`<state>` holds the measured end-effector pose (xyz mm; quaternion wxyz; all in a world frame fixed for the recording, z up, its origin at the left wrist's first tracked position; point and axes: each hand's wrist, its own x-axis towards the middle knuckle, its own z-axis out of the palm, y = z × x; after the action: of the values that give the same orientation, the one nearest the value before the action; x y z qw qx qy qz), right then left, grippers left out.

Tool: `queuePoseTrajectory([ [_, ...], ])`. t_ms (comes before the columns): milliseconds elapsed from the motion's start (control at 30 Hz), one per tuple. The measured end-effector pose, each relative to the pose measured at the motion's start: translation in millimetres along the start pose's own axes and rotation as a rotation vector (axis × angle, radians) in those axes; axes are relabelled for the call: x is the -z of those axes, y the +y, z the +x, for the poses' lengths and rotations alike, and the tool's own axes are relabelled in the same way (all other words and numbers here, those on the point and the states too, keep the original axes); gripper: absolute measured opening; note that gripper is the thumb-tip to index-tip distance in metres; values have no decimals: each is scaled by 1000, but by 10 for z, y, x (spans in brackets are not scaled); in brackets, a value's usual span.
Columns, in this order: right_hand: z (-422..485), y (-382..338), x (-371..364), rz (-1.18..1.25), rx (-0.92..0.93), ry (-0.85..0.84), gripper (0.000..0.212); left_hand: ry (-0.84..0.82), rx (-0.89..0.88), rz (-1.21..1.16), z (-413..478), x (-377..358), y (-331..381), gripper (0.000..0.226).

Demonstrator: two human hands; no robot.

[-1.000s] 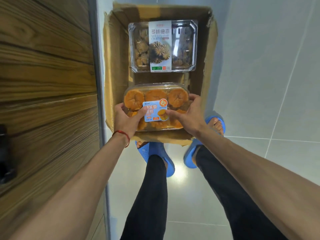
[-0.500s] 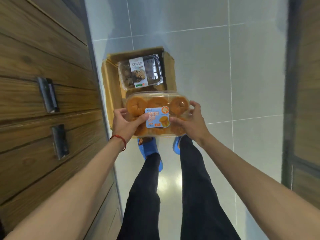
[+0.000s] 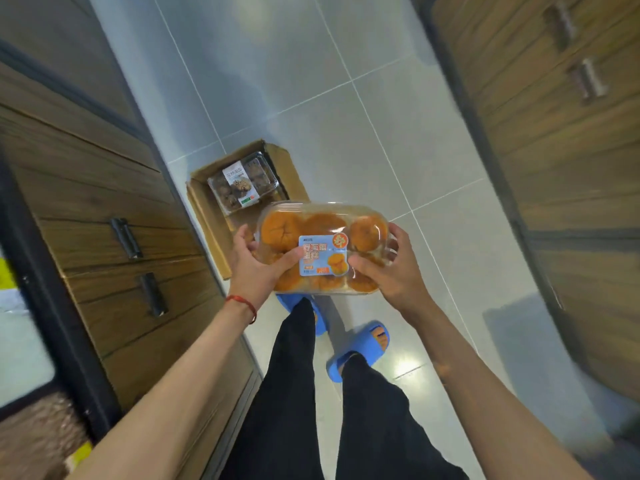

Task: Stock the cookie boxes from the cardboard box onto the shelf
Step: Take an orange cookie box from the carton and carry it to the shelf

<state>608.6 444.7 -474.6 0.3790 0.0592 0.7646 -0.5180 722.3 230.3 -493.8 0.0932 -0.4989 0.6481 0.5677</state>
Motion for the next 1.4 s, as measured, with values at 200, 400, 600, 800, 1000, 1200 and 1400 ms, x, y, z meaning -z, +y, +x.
queuePoseTrajectory([
  [200,-604,-158,728,113,84,34,86,1,-95,10,-784,-345,498,110],
  [400,-1246,-297,1408,280,182,187,84,-58,-251,-11,-1597,-828,1148,68],
  [600,-1596,-519,1948,362,290,394,85,-129,-379,21,-1996,-1237,1708,54],
  [800,-1533,-953,2424,404,361,544,90,-198,-502,81,-1921,-1633,2423,88],
  [1000,-1110,-1496,2837,396,392,665,86,-312,-626,123,-1605,-2003,3304,86],
  [1200,-652,-2113,3207,402,403,830,85,-387,-689,179,-1169,-2346,4245,100],
  [1400,-224,-2538,3765,384,364,986,91,-479,-730,170,-940,-2883,5076,80],
])
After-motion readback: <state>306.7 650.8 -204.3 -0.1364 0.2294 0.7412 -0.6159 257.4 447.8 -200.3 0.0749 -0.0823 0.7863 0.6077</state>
